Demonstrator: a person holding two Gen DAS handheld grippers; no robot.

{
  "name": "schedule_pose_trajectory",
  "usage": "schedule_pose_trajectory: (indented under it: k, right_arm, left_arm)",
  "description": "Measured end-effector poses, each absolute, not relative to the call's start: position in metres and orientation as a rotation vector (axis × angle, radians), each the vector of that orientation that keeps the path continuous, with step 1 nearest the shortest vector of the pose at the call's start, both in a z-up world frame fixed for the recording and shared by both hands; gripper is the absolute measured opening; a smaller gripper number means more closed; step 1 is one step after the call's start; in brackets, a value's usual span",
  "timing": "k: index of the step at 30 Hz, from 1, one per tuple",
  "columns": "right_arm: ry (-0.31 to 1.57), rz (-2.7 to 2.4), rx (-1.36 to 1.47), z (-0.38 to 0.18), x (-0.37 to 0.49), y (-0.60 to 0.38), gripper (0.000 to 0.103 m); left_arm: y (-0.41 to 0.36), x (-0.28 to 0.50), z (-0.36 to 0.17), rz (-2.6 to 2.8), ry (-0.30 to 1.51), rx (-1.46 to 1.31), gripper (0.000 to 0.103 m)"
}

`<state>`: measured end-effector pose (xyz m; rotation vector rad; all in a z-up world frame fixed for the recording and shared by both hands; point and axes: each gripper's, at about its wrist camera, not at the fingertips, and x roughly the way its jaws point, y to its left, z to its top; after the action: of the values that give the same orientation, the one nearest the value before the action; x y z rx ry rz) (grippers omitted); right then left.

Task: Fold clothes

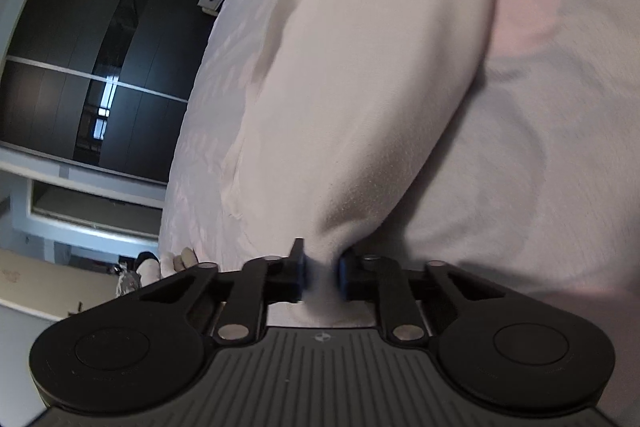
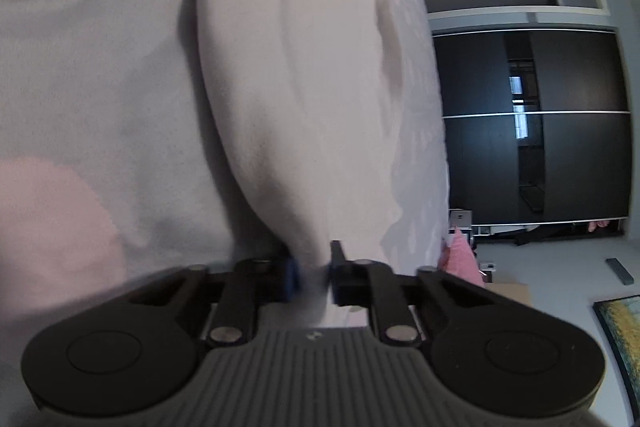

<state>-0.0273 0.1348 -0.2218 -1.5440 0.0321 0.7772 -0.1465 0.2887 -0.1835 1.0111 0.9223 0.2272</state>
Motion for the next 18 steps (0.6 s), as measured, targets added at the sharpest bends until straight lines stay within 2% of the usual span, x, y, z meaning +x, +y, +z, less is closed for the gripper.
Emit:
schedule_pose_trajectory:
  k: [5,13,18]
  right_arm:
    - [0.122,0.77,-1.406,-0.185,-0.021,0.142,0.01]
    - [0.076,0.762,-1.327,-0.135,-0.035,0.132,0.009]
    - [0.119,0.847,-1.328,-0.117,-0.058,0.102,0.009]
  left_arm:
    - [0.297,-0.144,-0.148,0.24,0.914,0.859,0.007]
    - [0.294,-0.168,-0.094,0.241,0.848,0.803,0.007]
    - [0.286,-0.2,-0.068,0.165,0.846,0.788,0.007]
